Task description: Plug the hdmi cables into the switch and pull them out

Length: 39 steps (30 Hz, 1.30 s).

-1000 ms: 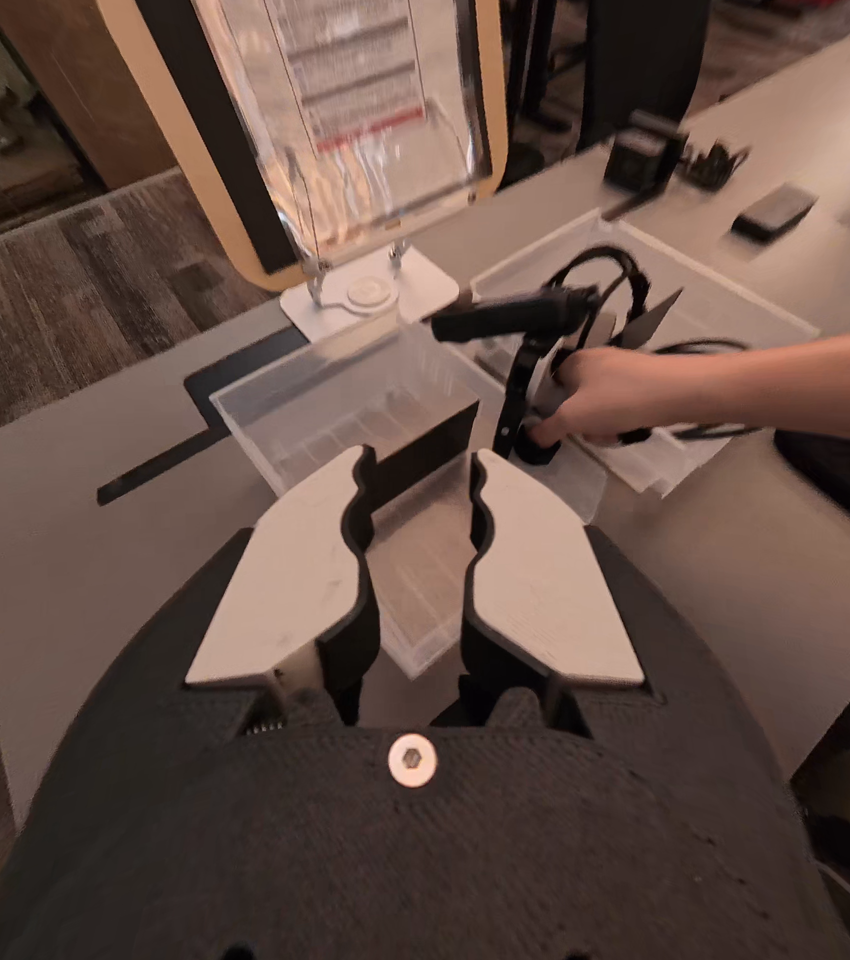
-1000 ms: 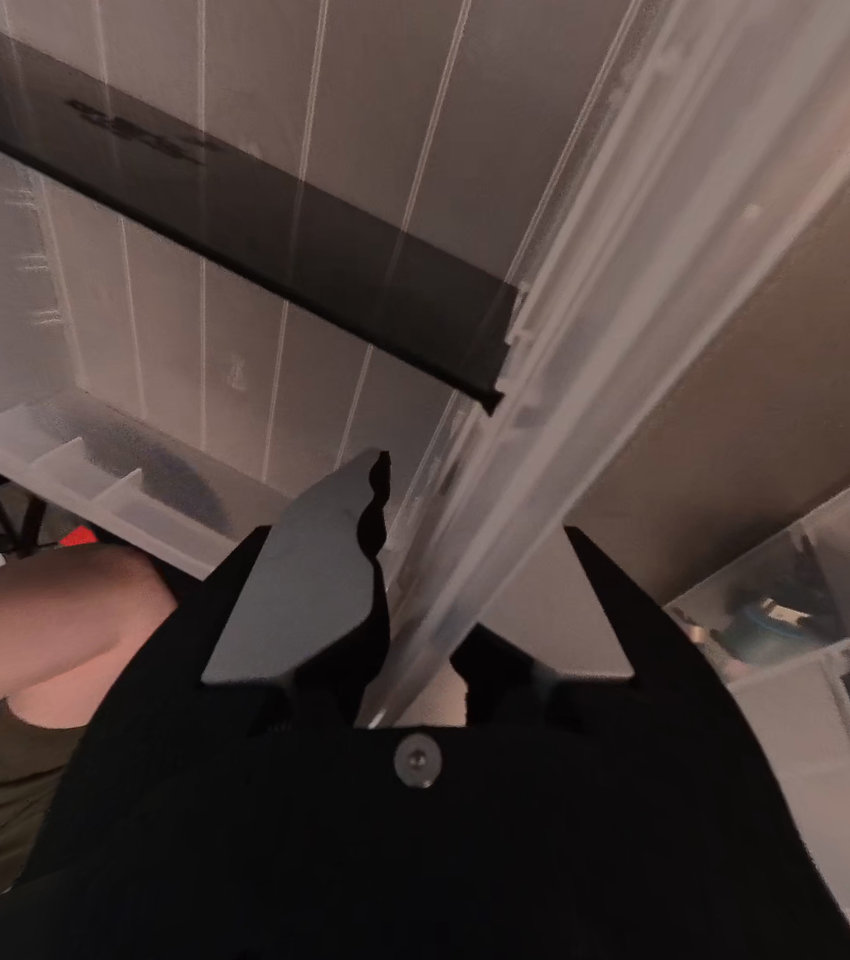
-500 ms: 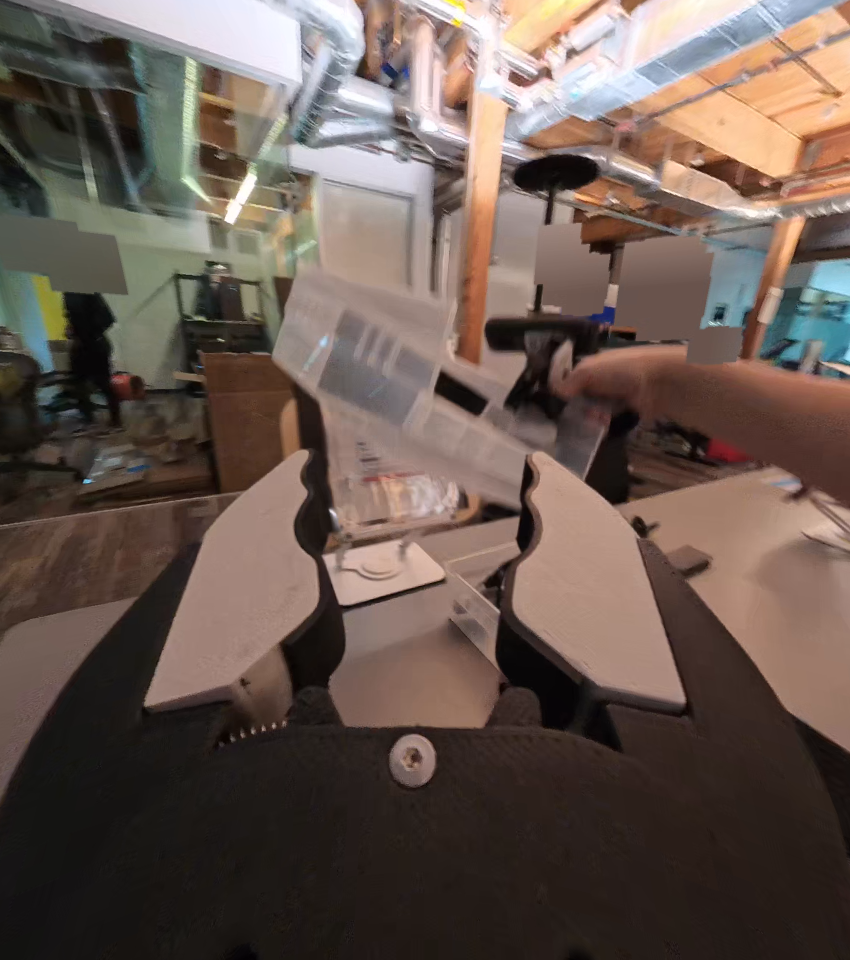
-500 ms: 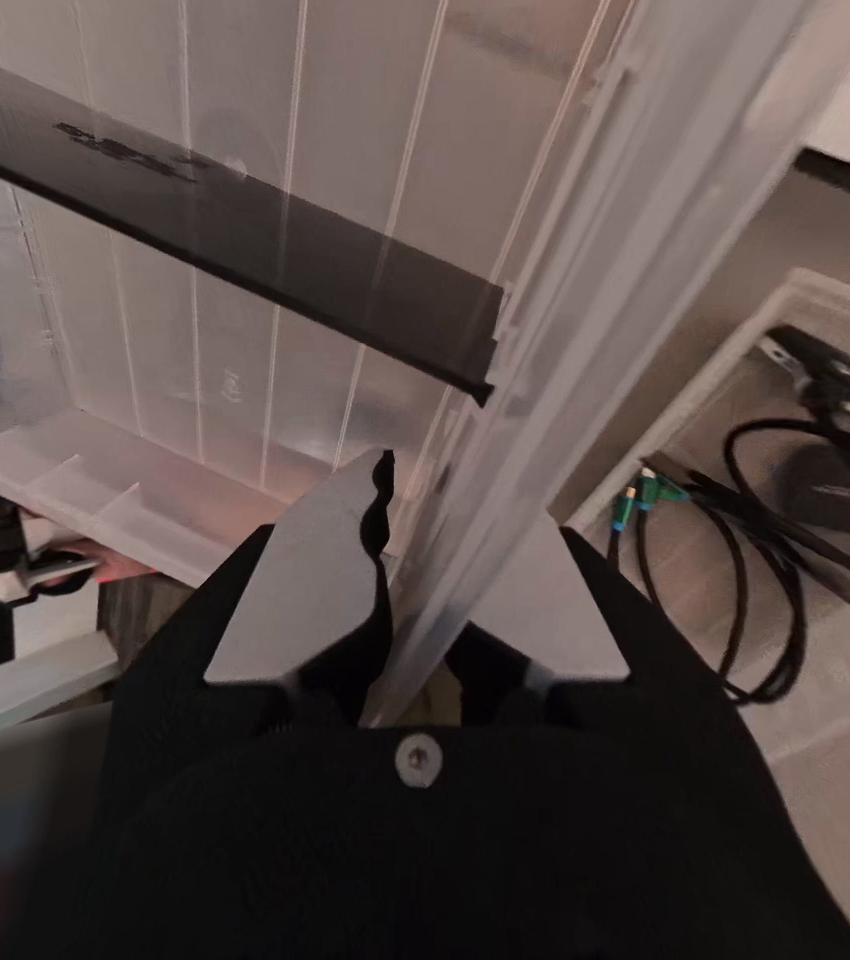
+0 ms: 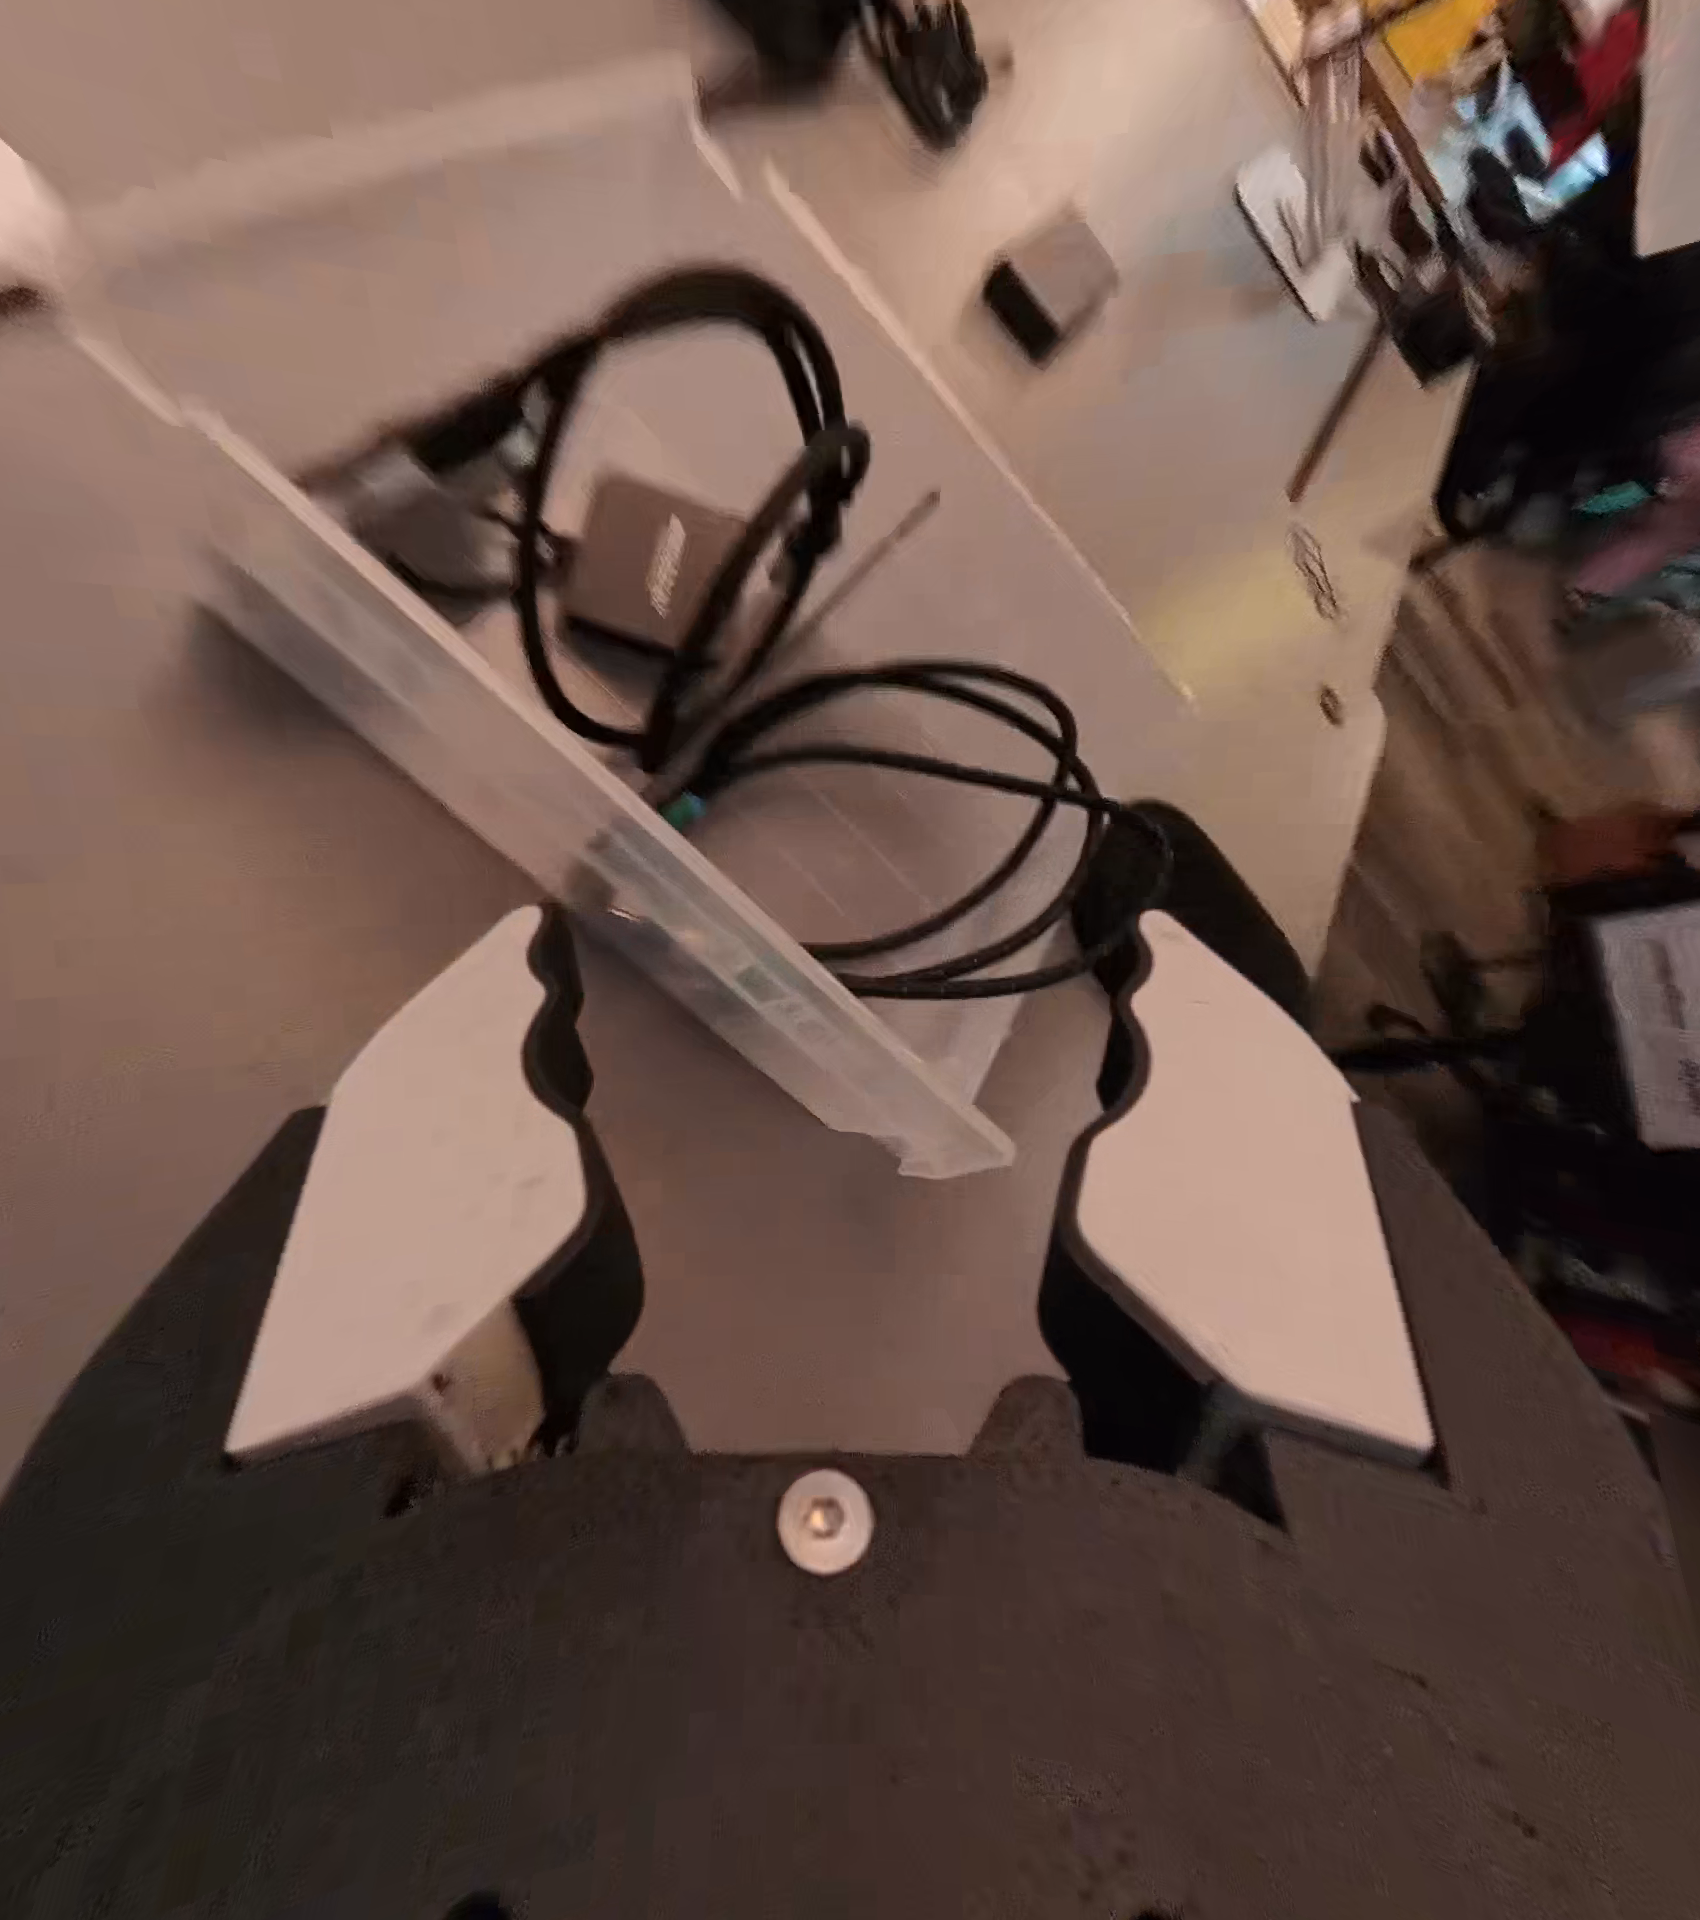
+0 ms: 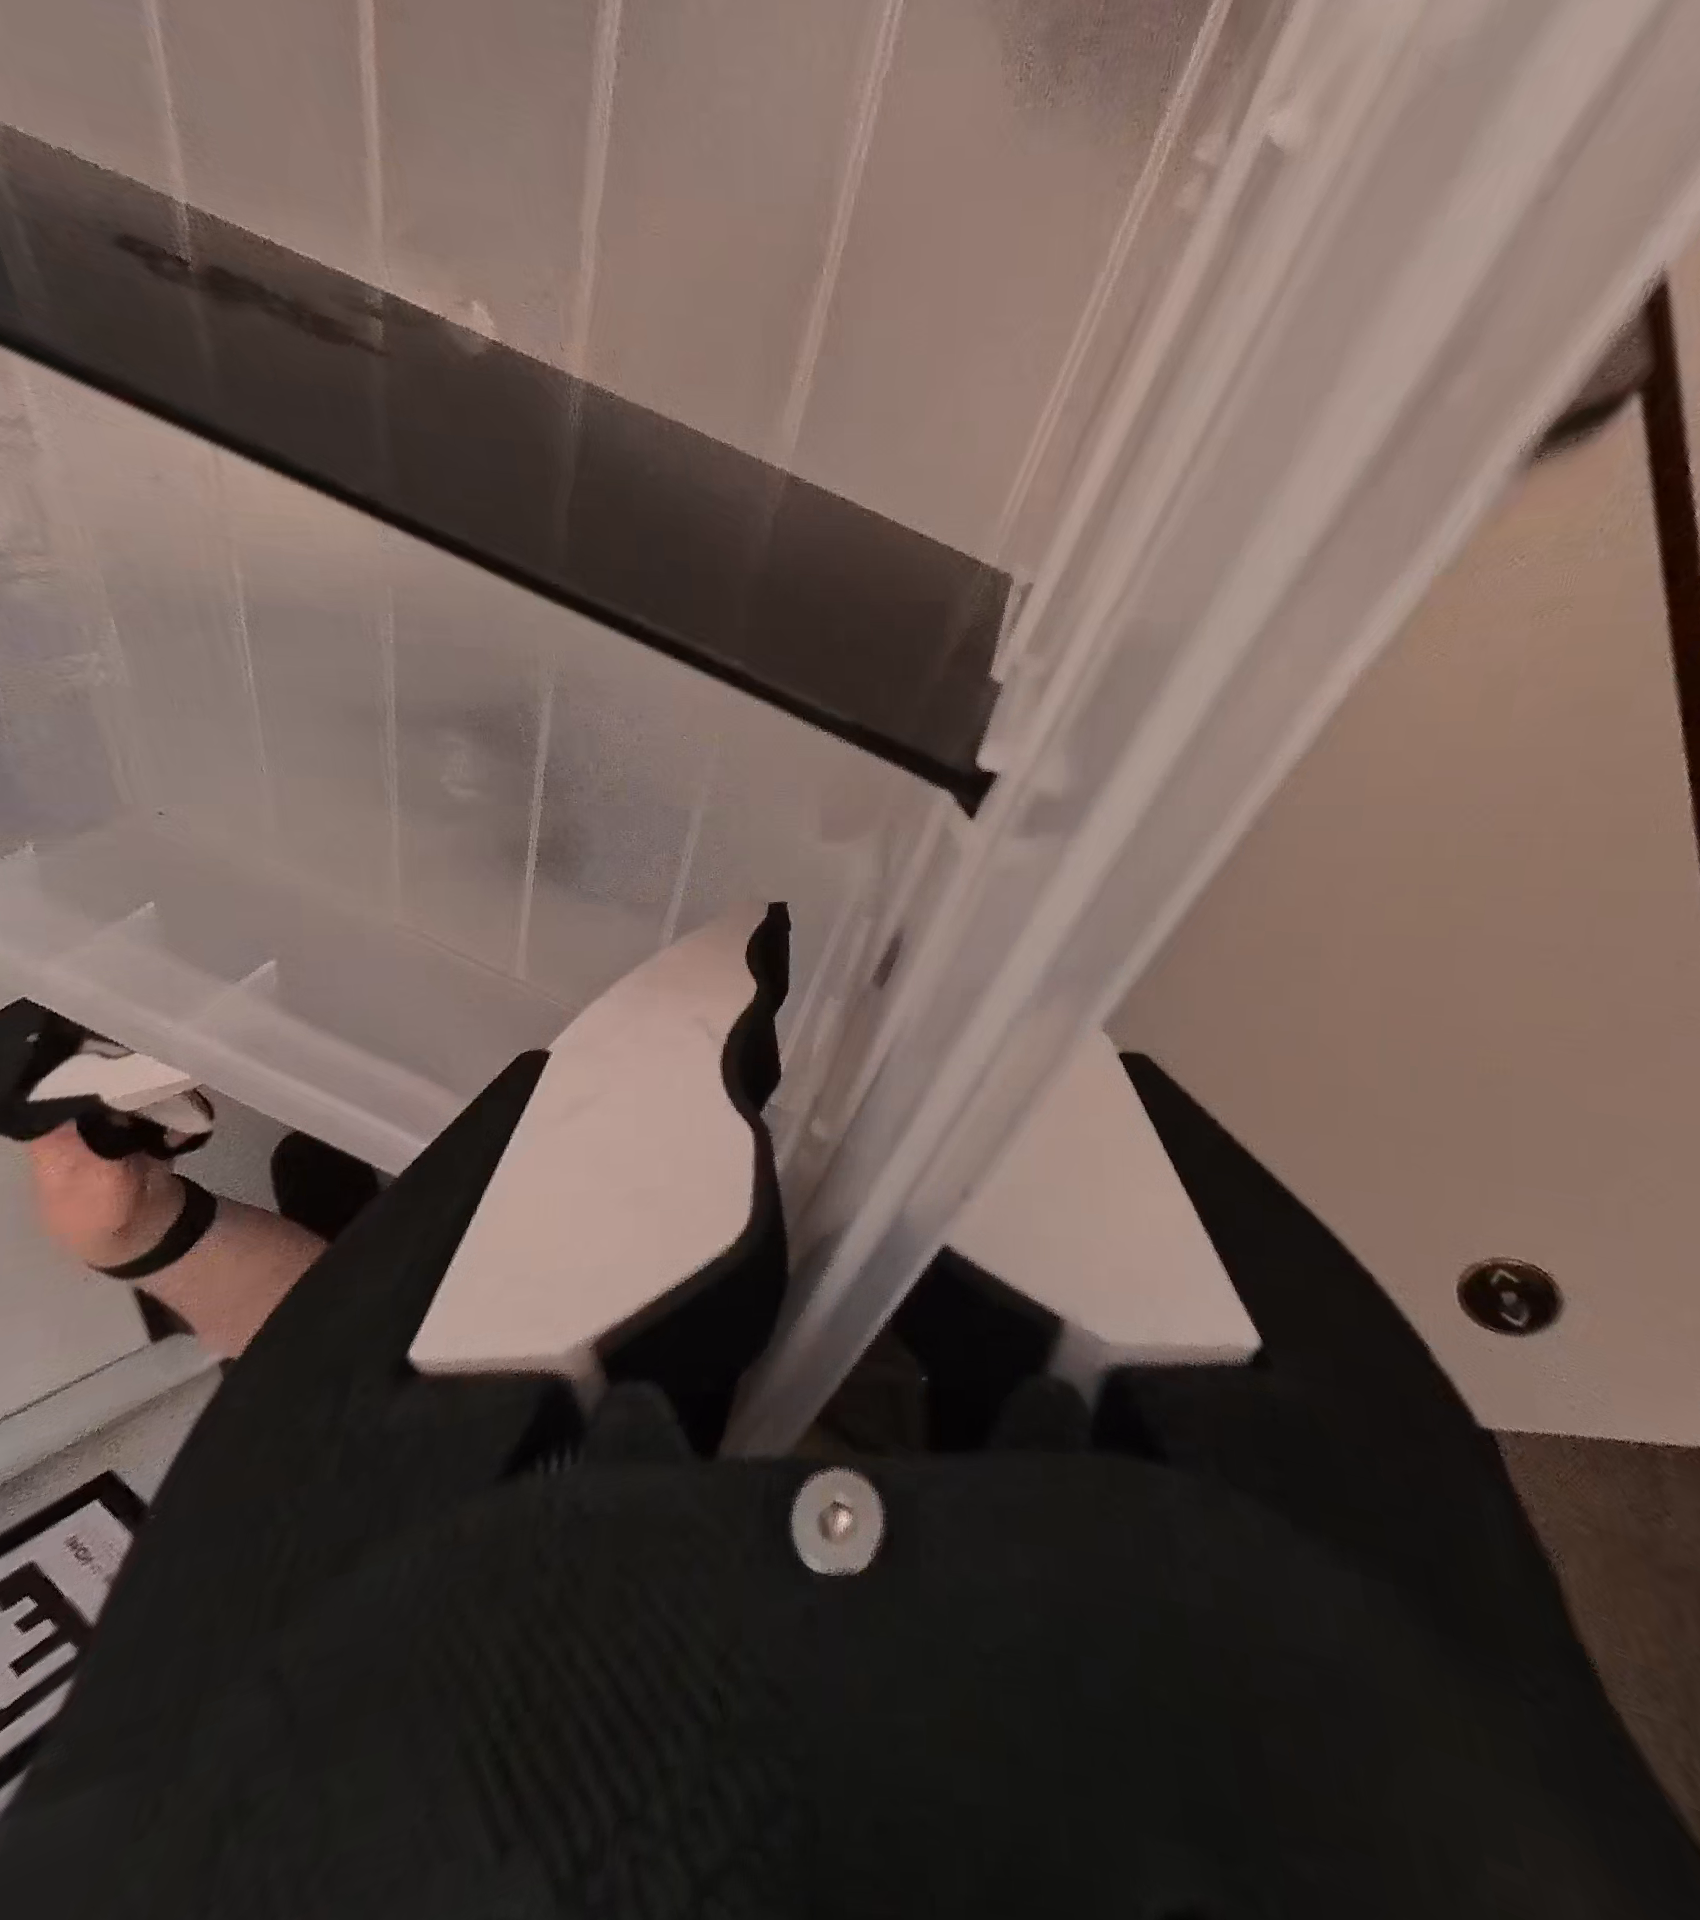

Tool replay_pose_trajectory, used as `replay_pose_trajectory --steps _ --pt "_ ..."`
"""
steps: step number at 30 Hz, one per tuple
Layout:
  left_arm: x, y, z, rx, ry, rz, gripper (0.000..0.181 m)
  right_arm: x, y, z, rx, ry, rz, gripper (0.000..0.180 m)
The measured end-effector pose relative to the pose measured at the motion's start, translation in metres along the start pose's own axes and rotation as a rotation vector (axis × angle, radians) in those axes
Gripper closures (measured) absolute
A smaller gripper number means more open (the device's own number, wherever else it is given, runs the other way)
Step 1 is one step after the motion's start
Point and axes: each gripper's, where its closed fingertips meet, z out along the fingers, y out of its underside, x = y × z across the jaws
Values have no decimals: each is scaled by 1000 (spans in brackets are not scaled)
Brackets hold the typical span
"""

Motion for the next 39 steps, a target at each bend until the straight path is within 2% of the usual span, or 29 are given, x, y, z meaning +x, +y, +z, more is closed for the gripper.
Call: replay_pose_trajectory --steps 1,3,7,9,11,15,17,21,24,25,28,31,33,36,39 --pt "-5 9 16 -48 -8 -10 91 23 10 9 -9 0 39 162" --pt "-18 22 37 -116 -113 39 90 63 29 28 -30 -7 111 162" --pt "-33 41 53 -239 -245 110 94 114 60 64 -78 -16 209 162" --pt "-36 46 52 -285 -237 139 102 125 71 81 -108 -8 219 162" --pt "-35 47 45 -314 -237 168 125 128 79 96 -151 6 188 162" --pt "-53 52 21 -392 -257 112 142 112 92 122 -248 16 36 162" --pt "-68 54 2 -403 -229 36 165 97 97 136 -296 18 -32 162" --pt "-127 56 -57 -364 -343 -55 174 70 108 168 -392 35 -134 162" --pt "-174 66 -113 -289 -436 -164 174 61 119 192 -469 68 -197 162" --pt "-186 73 -132 -269 -446 -196 168 59 122 200 -493 81 -217 162" --pt "-208 104 -189 -178 -398 -354 166 58 123 215 -519 125 -297 163" --pt "-223 136 -240 -47 -383 -528 167 62 119 215 -538 146 -333 164" --pt "-233 155 -271 28 -438 -610 167 69 119 211 -560 162 -356 166" --pt "-242 178 -306 101 -522 -715 168 79 116 206 -568 180 -395 170" --pt "-244 189 -319 131 -543 -752 168 83 119 202 -585 195 -430 171"
